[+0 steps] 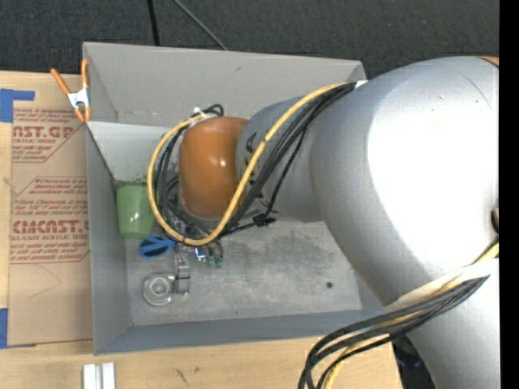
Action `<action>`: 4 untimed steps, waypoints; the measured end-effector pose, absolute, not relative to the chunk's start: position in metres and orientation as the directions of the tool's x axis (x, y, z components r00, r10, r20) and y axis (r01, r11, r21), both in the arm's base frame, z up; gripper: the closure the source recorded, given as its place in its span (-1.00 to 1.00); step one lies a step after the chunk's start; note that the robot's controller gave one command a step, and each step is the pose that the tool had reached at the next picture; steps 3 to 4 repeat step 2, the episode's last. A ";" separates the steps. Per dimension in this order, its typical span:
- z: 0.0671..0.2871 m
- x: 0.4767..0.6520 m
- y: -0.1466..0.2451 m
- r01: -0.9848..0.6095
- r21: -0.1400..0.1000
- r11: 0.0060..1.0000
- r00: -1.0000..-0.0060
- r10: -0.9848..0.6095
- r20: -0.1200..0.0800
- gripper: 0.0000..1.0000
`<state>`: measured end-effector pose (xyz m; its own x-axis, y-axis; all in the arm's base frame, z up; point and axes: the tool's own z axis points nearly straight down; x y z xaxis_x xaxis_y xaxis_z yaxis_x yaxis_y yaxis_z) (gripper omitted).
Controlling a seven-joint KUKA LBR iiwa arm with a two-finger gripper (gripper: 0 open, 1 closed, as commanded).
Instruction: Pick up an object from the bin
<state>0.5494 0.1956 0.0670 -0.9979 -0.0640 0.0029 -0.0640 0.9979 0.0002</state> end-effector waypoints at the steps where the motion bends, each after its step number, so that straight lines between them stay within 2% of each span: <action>1: 0.073 0.552 0.195 -0.062 0.001 0.998 -0.998 -0.062 -0.004 1.00; 2: 0.205 0.555 0.171 -0.089 0.001 0.996 -0.996 -0.089 -0.010 1.00; 4: 0.205 0.555 0.171 -0.089 0.001 0.996 -0.996 -0.089 -0.010 1.00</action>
Offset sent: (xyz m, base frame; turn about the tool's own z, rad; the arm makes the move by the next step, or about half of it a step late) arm 0.0000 0.0000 0.0000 0.0000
